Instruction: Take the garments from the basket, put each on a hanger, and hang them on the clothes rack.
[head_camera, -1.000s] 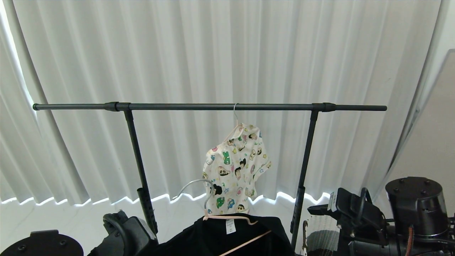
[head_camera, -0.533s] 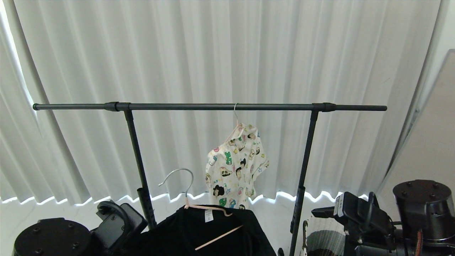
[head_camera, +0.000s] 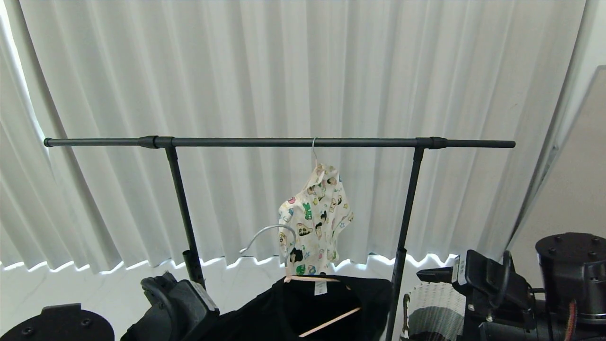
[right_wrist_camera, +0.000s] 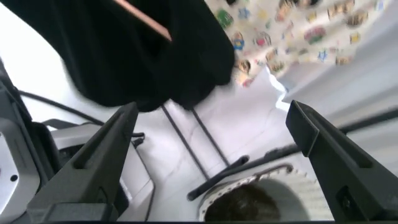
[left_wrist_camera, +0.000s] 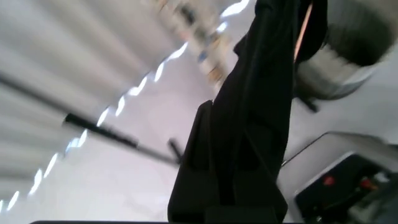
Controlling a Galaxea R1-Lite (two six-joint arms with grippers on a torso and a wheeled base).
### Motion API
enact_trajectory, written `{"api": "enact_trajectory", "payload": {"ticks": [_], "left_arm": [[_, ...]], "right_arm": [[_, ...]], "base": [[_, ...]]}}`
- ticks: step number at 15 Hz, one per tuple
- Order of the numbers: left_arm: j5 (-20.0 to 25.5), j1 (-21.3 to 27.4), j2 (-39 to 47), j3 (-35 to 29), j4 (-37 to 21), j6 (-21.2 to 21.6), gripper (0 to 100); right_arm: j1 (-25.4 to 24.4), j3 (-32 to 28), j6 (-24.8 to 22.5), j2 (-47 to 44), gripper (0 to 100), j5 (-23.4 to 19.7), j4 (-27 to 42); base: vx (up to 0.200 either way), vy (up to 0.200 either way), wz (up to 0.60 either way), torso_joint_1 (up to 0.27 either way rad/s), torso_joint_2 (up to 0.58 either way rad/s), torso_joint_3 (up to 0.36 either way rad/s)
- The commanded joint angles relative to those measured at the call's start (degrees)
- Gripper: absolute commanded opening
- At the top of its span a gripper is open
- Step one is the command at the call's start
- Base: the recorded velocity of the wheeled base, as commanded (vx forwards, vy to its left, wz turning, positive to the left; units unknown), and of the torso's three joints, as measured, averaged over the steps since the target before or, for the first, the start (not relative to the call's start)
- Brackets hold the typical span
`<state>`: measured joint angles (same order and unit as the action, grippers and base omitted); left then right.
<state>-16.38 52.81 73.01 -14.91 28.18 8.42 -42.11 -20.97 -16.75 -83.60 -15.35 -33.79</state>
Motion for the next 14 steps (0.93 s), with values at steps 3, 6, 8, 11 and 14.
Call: {"api": "enact_trajectory", "payload": {"ticks": [3,6,8,11,14], "left_arm": [[0.04,6.34,0.03,0.23,1.52,0.45,0],[0.12,11.00,0.12,0.23,1.61,0.98,0],[0.04,11.88,-0.06,-0.30,1.61,1.33,0],[0.04,11.79,-0.06,-0.91,2.05,1.33,0],[0.04,11.79,0.03,-1.35,2.14,1.33,0]], "right_arm": [[-7.73,-12.87,-0.56,-0.42,100,-0.21,11.47],[-13.26,-18.41,-3.29,-3.94,100,-0.21,16.04],[-15.55,-20.08,-4.87,-6.13,100,-0.12,18.94],[-16.43,-20.69,-4.87,-6.57,100,0.41,24.39],[-15.55,-20.60,-4.87,-6.22,100,3.75,25.71]], "base": [[0.000,0.000,0.00,0.000,0.00,0.000],[0.000,0.000,0.00,0.000,0.00,0.000],[0.000,0.000,0.00,0.000,0.00,0.000],[0.000,0.000,0.00,0.000,0.00,0.000],[0.000,0.000,0.00,0.000,0.00,0.000]]}}
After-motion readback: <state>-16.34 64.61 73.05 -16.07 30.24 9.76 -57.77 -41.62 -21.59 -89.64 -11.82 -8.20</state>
